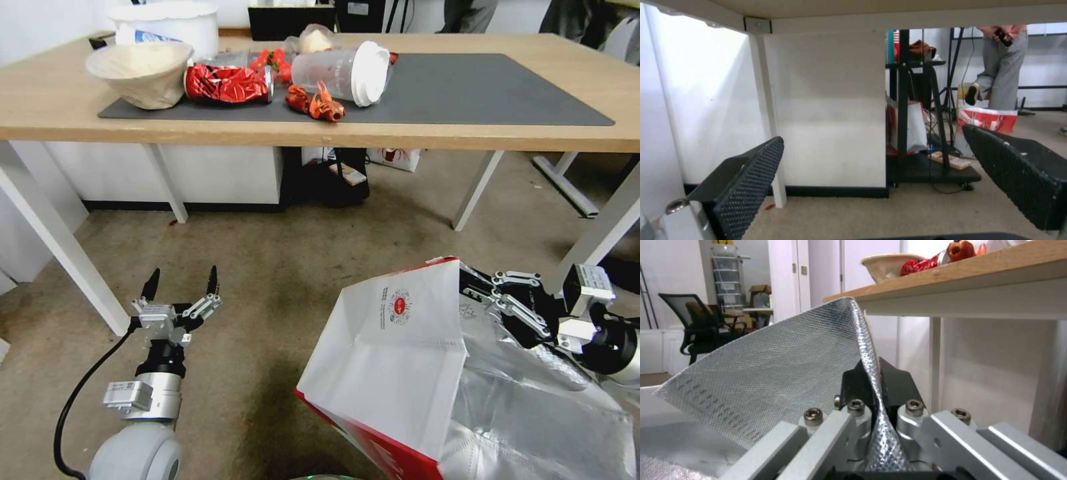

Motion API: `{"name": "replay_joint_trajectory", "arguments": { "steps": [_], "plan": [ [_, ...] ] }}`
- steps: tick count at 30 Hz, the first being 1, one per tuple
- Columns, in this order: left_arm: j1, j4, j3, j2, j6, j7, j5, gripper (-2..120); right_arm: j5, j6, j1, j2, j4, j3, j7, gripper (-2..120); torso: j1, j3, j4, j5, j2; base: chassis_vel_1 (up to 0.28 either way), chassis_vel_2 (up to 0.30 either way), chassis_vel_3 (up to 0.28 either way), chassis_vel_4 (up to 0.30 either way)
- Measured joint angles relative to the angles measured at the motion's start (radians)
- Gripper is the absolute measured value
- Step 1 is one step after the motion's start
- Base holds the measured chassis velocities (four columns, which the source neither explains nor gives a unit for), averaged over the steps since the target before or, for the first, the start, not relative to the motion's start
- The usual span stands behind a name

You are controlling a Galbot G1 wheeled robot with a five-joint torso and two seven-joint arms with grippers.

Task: Pick up the food delivery bag from the floor and place it on the table.

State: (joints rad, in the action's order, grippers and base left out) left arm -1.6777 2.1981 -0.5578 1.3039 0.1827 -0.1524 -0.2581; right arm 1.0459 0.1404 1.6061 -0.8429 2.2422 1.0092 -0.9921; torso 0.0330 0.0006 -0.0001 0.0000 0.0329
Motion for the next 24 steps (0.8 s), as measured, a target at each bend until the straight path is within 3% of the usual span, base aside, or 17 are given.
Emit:
{"name": "replay_joint_trajectory", "arguments": {
  "steps": [13,24],
  "plan": [
    [-0.002,0.005,0.000,-0.006,-0.025,-0.002,-0.001,100,-0.018,-0.007,-0.001,-0.004,-0.005,-0.004,0.009,0,0.000,0.002,0.0000,0.0000,0.002,0.000,0.000,0.000,0.000],
    [-0.011,0.001,0.005,-0.011,-0.005,-0.012,0.006,100,-0.037,-0.015,0.004,-0.013,-0.005,-0.004,0.012,0,0.003,0.037,-0.0001,0.0000,0.040,0.000,0.000,0.000,0.000]
  ]
}}
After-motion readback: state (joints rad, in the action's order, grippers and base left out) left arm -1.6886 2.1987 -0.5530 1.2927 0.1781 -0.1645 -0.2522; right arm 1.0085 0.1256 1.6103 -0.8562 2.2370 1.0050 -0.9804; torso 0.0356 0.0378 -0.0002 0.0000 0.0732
